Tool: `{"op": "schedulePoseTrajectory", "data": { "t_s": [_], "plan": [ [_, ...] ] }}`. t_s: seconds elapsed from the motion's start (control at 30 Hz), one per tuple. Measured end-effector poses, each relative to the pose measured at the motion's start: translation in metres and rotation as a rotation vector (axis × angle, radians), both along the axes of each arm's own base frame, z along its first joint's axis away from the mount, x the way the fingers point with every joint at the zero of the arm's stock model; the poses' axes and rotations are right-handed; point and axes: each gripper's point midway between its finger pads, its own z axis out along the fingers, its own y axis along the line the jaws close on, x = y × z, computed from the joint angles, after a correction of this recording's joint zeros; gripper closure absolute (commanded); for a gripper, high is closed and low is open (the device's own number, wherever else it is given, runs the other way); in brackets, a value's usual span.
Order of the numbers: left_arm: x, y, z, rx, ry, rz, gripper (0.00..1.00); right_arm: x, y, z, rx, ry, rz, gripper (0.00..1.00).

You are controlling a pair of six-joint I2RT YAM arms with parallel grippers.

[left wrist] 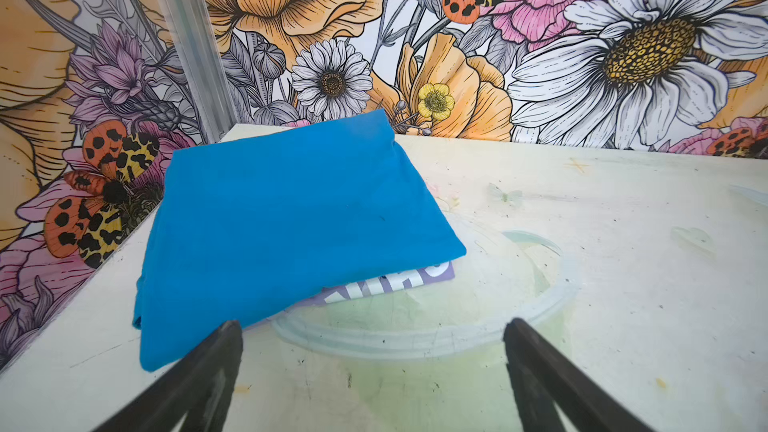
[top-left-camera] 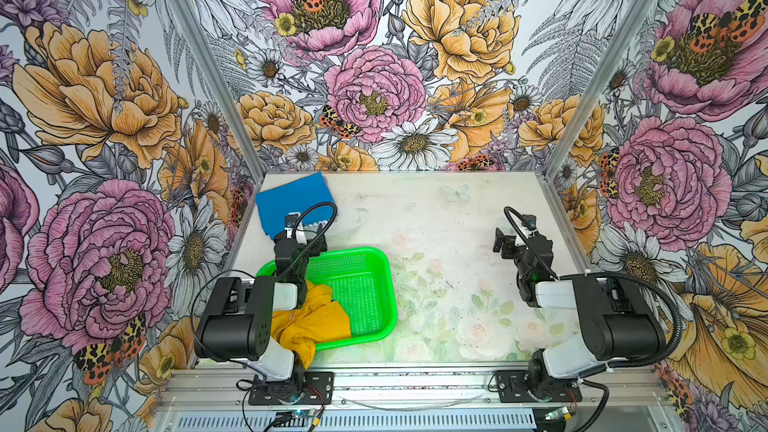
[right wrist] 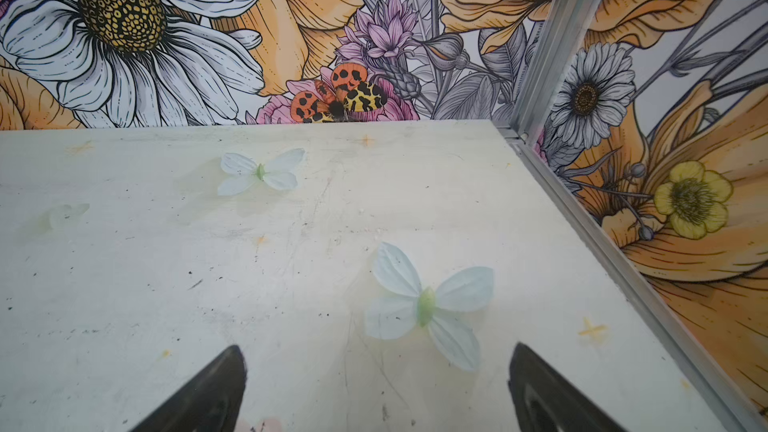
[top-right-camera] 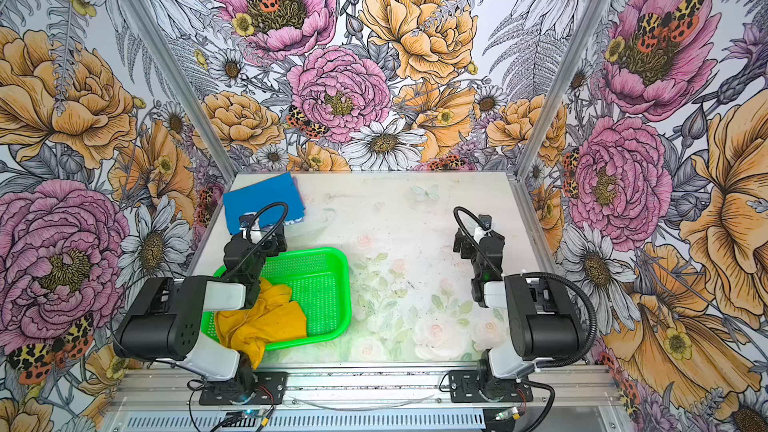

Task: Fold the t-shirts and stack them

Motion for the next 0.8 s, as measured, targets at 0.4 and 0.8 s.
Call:
{"op": "schedulePoseTrajectory", "data": {
  "t_s": [0.4,0.8],
  "plan": [
    [0.0000,0.0000,0.0000,0.000,0.000,0.000,0.01,0.0000,0.0001,0.0000,0.000,0.000,0.000,0.00],
    [0.0002,0.0014,-0.0005,0.000,0.007,0.009,0.01,-0.0002,-0.0019,0.0000,-0.004,0.000,-0.013,0.01]
  ]
}}
